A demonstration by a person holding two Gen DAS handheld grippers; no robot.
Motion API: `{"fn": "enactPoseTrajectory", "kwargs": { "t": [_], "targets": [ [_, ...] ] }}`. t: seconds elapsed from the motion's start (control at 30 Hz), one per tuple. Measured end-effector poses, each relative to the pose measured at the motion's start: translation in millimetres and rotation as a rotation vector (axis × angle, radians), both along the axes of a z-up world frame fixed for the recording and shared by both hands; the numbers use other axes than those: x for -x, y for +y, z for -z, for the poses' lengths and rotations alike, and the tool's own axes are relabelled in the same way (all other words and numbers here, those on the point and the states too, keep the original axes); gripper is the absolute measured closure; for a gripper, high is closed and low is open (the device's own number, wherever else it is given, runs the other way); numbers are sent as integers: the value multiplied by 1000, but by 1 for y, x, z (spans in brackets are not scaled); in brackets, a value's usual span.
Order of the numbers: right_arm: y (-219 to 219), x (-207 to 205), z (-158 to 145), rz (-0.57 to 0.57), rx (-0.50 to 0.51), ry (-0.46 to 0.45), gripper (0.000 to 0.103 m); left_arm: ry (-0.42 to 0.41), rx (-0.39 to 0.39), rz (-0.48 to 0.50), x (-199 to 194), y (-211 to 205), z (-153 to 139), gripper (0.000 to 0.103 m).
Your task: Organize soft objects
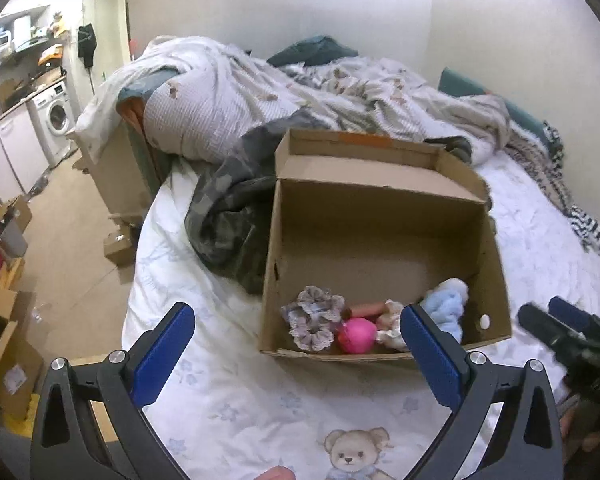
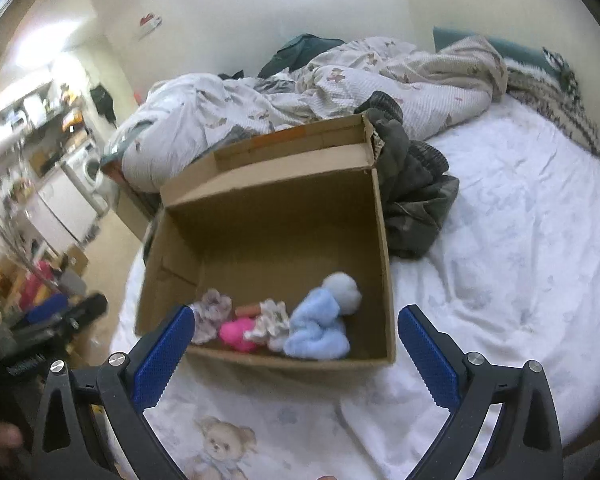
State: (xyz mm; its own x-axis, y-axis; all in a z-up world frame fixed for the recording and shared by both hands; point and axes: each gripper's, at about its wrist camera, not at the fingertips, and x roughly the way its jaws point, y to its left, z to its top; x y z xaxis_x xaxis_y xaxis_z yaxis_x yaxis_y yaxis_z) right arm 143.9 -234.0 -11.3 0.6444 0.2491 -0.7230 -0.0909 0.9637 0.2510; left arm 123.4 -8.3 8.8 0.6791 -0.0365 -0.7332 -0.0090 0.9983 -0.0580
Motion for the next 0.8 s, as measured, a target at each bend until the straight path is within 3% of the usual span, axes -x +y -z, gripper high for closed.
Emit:
{"fn": "enactPoseTrajectory", "kwargs": {
  "t": [0.1,0.23,0.4,0.8],
  "targets": [
    [6,10,2,-18,22,-5,0,-4,-27,20,8,-4,4,1],
    [12,13,8,-26,54,3,0,31,3,26,9,-3,11,1],
    [18,8,16,-28,86,15,0,38,-51,6,6,-5,15,1],
    [16,5,18,-4,107,19,0,65,-23,1,6,0,19,1]
  ]
}}
